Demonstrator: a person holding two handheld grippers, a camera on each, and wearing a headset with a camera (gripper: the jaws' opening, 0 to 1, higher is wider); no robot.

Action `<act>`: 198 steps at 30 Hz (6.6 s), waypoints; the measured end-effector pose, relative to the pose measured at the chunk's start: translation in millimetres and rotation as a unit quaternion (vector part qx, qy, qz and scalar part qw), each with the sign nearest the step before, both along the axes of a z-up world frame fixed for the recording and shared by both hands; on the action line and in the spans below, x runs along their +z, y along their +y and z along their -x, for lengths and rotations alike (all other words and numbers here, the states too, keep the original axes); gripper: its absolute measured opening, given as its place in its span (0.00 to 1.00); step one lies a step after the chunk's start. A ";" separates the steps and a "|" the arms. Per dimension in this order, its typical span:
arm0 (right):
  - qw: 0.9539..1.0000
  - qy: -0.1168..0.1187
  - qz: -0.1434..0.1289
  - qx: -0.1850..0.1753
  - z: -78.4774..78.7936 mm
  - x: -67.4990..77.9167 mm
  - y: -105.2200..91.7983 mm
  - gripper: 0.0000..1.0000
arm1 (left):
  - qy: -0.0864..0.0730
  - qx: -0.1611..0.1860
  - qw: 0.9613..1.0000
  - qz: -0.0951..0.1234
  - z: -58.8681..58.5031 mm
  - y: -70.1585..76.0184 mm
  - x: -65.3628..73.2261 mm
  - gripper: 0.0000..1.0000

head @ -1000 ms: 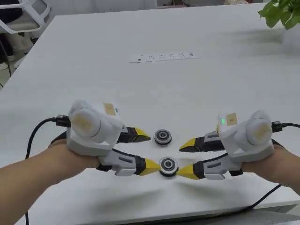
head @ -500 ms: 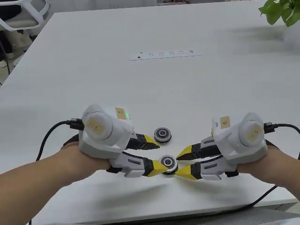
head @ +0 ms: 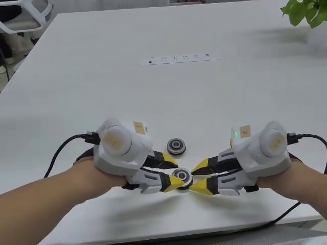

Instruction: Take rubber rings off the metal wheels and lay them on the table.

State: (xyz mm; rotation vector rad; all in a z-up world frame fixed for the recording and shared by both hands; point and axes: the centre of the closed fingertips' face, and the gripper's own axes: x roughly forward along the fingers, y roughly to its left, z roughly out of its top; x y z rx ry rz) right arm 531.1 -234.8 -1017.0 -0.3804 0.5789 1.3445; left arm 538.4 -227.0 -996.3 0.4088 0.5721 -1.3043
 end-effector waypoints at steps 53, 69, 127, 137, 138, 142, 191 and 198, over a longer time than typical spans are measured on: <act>0.986 0.122 -0.059 -0.097 -3.1 -0.5 -6.9 0.00 | -0.032 0.020 0.999 -0.003 -0.7 -2.9 -5.6 0.13; 0.961 0.188 -0.125 -0.159 -10.2 9.9 -8.5 0.00 | -0.036 0.019 0.999 -0.011 0.6 -3.9 -5.4 0.13; 0.953 0.216 -0.168 -0.129 3.5 28.8 12.4 0.00 | -0.041 0.023 0.999 -0.016 0.3 -5.5 -6.3 0.12; 0.952 0.214 -0.168 -0.141 0.5 27.6 7.8 0.00 | -0.032 0.024 0.999 -0.010 1.8 -5.3 -5.2 0.14; 0.952 0.215 -0.169 -0.141 0.6 28.0 7.6 0.00 | -0.031 0.023 0.999 -0.010 2.2 -5.0 -4.9 0.15; 0.949 0.219 -0.175 -0.144 0.8 30.2 7.0 0.00 | -0.026 0.018 0.999 -0.003 4.7 -3.9 -0.5 0.16; 0.955 0.220 -0.182 -0.078 -5.2 73.8 43.3 0.00 | -0.047 0.087 0.992 0.082 23.1 79.5 85.9 0.66; 0.959 0.220 -0.165 -0.064 -5.6 68.1 53.2 0.00 | -0.048 0.102 0.990 0.082 24.1 91.9 85.9 0.71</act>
